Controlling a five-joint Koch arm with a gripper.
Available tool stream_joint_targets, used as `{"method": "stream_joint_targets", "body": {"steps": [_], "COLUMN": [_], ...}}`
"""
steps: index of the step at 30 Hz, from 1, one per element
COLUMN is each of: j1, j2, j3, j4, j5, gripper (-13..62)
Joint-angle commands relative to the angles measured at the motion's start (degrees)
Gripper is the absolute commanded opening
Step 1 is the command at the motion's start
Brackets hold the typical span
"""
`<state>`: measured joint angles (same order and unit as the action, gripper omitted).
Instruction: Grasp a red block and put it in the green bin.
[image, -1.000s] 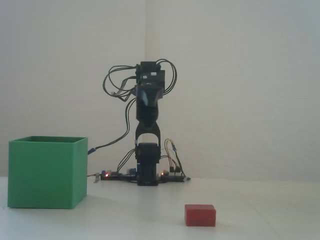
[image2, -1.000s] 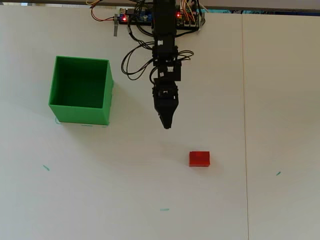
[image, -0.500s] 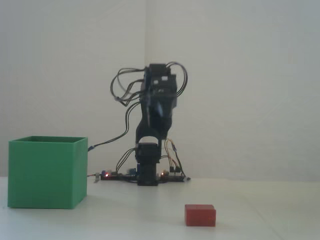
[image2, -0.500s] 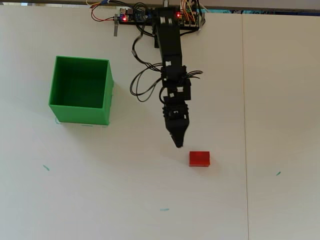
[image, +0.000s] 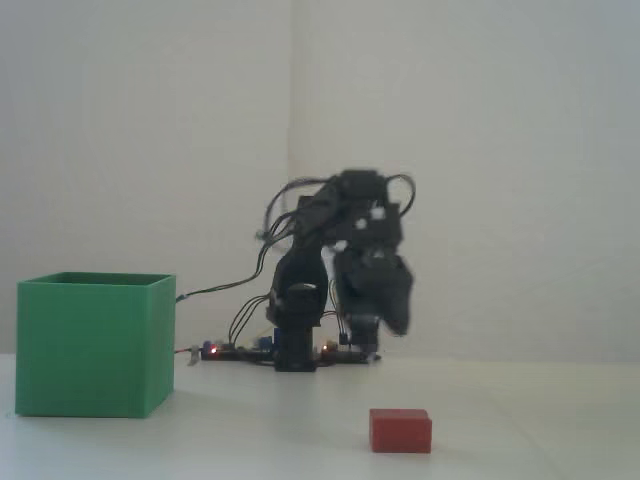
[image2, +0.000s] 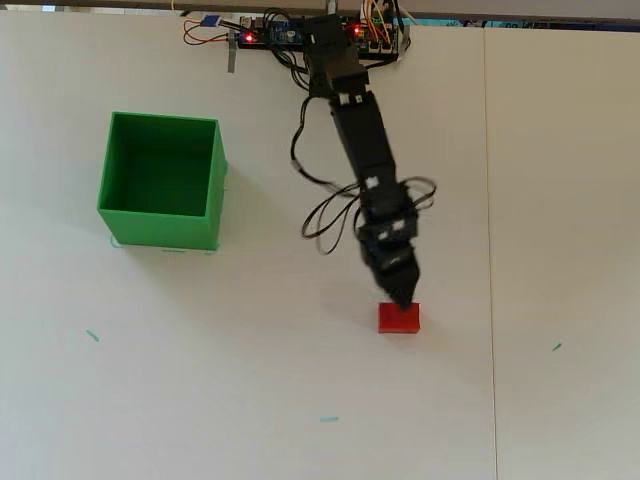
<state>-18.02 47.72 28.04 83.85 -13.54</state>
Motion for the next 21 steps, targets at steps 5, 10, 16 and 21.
{"method": "stream_joint_targets", "body": {"steps": [5, 10, 16, 21], "j1": [-1.2, 1.8, 5.5, 6.9], "j2": [1.8, 1.8, 0.0, -3.8], "j3": [-2.5, -4.2, -7.9, -9.1], "j4": [2.0, 5.7, 6.1, 6.1], "j5": [-3.6, -7.3, -9.4, -9.1], "gripper": [36.3, 37.4, 37.3, 37.4]}}
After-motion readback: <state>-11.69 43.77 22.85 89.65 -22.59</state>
